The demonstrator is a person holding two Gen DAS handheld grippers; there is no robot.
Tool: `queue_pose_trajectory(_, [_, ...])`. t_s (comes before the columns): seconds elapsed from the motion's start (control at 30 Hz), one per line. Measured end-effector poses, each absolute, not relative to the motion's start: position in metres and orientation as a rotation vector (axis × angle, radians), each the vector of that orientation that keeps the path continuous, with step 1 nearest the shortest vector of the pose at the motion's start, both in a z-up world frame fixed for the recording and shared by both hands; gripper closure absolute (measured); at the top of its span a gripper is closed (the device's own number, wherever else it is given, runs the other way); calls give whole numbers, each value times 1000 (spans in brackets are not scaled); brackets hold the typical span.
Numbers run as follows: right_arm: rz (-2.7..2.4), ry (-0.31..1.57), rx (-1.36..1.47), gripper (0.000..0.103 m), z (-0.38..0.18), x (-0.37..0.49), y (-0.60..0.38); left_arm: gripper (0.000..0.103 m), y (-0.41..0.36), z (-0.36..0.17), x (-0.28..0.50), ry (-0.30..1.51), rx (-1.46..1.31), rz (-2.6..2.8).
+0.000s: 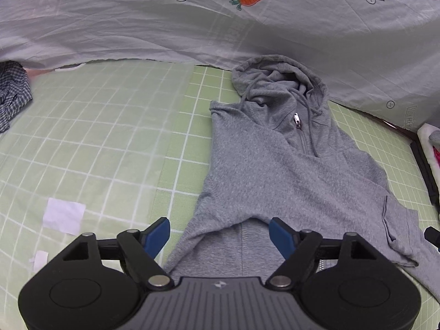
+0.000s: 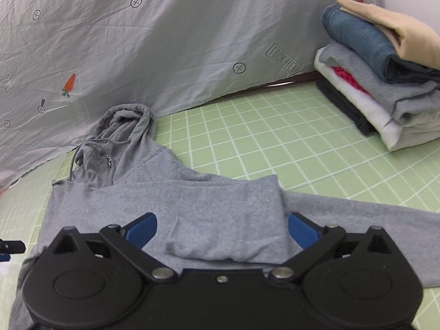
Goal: Fold clothes
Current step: 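Release the hood and smooth the folded sleeve flat with both grippers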
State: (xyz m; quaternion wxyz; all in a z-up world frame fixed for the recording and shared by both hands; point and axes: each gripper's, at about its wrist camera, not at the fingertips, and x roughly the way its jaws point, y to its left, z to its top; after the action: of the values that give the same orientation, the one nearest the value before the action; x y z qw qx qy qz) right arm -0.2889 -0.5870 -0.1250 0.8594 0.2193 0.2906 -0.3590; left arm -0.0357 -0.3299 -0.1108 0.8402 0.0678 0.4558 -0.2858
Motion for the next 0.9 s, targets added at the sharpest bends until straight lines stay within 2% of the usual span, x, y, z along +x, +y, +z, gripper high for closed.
queue_pose_trajectory(0.13, [-821,604,443,0,-128,-332,-592,6,-355,-102,-63,946,200,-665])
queue_pose_trajectory(0.33, [-927,600,488,0,-137,-385,-620,6,-398,-95,-103,899,246,-746])
queue_pose_trajectory(0.63, [-1062,680,512,0,-166,-413,-690,8,-476,-108,-134,892,295,-881])
queue_pose_trajectory(0.73, [-1105,705,495,0,-177,-411,-711,14,-503,-114,-132,909,313,-925])
queue_pose_trajectory(0.83, [-1138,705,525,0,-184,-411,-730,28,-530,-124,-125,958,303,-963])
queue_pose_trajectory(0.9, [-1140,703,540,0,-187,-412,-735,45,-545,-132,-125,980,331,-989])
